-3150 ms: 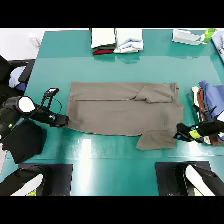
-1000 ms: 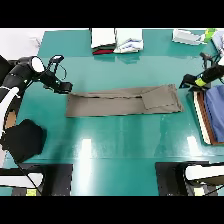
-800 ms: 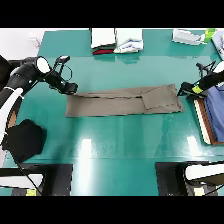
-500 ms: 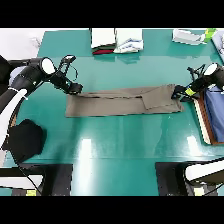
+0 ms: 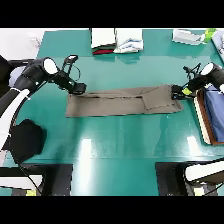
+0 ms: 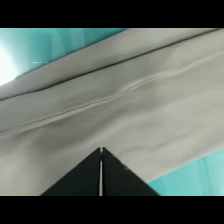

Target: Fold the shirts.

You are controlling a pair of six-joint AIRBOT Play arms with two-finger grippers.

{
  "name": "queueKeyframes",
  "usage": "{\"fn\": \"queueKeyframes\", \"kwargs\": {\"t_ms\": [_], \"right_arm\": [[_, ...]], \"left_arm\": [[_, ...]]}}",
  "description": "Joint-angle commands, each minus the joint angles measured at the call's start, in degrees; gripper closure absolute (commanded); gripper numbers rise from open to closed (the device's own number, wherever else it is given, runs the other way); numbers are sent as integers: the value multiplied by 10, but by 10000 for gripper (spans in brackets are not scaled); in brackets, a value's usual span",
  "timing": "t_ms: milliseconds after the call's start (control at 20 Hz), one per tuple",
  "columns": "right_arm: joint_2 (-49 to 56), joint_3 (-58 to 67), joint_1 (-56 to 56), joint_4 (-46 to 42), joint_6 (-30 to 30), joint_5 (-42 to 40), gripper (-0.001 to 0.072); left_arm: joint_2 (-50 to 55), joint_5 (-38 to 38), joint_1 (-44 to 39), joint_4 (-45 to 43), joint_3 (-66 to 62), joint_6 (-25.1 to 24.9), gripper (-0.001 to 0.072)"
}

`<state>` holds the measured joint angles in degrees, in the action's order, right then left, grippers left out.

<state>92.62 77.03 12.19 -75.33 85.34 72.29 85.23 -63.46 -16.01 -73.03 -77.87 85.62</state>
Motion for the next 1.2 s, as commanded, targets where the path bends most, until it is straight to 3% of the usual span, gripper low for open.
{"fn": "queueKeyframes", "kwargs": {"t_ms": [0, 350, 650, 950, 1150], "right_arm": [[-49, 6, -5, 3, -3, 19, 694], [-144, 128, -83, 9, 24, 121, 695], [-148, 228, -178, 9, 62, 138, 695], [-148, 283, -242, 8, 77, 132, 695], [-148, 292, -263, 9, 85, 127, 695]], "left_arm": [[15, 58, -35, 13, -6, 0, 683], [162, 80, -145, 43, -159, 14, 684], [271, 62, -211, 59, -245, 14, 684], [292, 42, -214, 72, -252, 14, 683], [268, 10, -192, 36, -290, 17, 683]]}}
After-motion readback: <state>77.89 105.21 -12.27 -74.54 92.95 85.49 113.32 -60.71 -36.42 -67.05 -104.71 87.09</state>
